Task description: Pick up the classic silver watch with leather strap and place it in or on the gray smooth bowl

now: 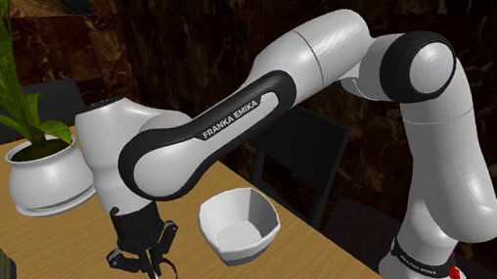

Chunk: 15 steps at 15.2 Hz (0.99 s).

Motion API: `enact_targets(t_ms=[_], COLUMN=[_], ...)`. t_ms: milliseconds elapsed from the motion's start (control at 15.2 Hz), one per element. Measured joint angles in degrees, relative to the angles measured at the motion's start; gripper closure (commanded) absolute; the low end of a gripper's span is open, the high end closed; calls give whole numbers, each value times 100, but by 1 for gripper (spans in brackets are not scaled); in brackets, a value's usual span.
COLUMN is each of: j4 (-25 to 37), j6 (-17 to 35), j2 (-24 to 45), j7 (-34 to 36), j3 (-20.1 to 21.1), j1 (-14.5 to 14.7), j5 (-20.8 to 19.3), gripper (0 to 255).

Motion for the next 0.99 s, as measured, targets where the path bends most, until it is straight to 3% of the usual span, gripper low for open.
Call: enact_targets(t_ms=[330,990], j4=[20,521], j6=[-28,-689], j2=[-9,-195], j7=[3,11], j3=[3,59], j1=[1,-6], j5=[4,96], gripper=[255,255])
